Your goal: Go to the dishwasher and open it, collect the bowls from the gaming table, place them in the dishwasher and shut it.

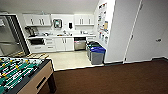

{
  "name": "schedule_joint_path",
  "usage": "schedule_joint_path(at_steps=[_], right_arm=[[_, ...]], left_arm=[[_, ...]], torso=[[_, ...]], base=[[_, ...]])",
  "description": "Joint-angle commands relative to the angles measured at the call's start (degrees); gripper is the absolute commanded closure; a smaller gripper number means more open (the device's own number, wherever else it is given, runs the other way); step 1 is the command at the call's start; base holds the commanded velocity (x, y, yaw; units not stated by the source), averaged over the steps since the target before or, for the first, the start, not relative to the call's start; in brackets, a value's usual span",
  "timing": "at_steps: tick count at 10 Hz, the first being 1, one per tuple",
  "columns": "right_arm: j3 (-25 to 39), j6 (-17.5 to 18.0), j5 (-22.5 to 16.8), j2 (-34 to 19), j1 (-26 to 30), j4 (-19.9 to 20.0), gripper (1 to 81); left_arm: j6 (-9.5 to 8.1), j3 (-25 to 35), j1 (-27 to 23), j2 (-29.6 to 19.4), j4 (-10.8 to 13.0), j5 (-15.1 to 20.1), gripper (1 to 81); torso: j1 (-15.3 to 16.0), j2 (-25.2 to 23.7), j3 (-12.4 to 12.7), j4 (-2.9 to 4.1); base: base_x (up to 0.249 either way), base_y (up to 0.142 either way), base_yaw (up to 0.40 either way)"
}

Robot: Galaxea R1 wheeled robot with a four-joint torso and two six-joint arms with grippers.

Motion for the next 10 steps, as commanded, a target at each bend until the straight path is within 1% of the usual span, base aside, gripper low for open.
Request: schedule_joint_path(at_steps=[1, 10], right_arm=[[0.6, -0.6, -4.2, 0.6, 2.3, -1.3, 81.1], [0.5, -0.5, -4.2, 0.4, 2.2, -1.3, 81.1]], left_arm=[[0.04, 0.2, -2.2, -0.6, 0.7, 1.5, 81.1], [0.04, 0.2, -2.0, -0.9, 0.6, 1.1, 81.1]], torso=[[0.0, 0.0, 0.0, 0.00], [0.0, 0.0, 0.0, 0.00]], base=[[0.190, 0.000, 0.000], [0.191, 0.000, 0.000]])
